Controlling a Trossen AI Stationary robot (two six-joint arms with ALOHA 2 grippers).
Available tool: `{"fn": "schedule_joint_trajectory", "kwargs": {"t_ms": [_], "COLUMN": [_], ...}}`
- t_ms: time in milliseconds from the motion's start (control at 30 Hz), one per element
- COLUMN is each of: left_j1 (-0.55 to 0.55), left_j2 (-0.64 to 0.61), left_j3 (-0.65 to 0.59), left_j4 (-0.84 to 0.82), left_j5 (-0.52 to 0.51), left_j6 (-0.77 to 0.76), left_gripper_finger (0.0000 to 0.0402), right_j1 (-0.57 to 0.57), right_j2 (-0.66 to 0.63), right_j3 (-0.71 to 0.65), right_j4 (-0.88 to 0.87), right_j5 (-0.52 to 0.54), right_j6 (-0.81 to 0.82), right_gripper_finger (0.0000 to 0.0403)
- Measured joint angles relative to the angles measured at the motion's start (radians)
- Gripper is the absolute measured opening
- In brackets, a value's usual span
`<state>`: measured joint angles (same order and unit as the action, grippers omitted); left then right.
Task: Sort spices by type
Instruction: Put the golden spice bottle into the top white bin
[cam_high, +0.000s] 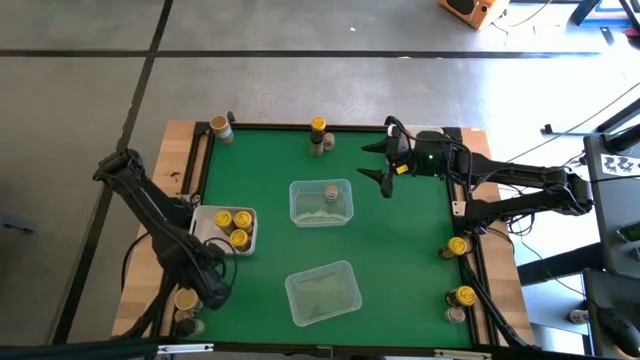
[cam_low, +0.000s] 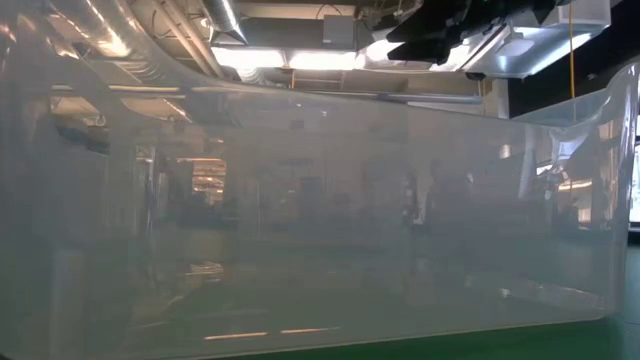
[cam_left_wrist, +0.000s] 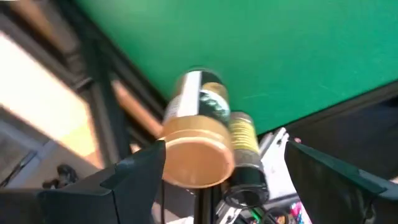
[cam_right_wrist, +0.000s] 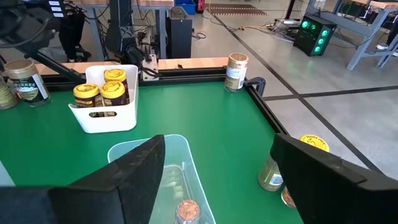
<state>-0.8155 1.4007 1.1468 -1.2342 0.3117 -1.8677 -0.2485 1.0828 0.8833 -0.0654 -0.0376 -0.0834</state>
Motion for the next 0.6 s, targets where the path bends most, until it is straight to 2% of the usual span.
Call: {"fn": "schedule_joint_trajectory", "kwargs": {"t_ms": [333, 600], "left_j1": [-0.114, -0.181], "left_j2": [0.004, 0.043], "left_j3": [0.004, 0.002], "left_j4": [0.038, 0.043], "left_j5": [0.001, -0.008], "left_j6": [-0.195, -0.247], "left_gripper_finger": [0.0324, 0.0324], "right_j1": [0.000, 0.000], "right_j2": [0.000, 0.000], "right_j3": [0.000, 0.000], "right_j4": [0.005, 0.003], "right_j5": [0.000, 0.000], "right_j6": [0.002, 0.003], "right_gripper_finger": [0.0299, 0.0299]}}
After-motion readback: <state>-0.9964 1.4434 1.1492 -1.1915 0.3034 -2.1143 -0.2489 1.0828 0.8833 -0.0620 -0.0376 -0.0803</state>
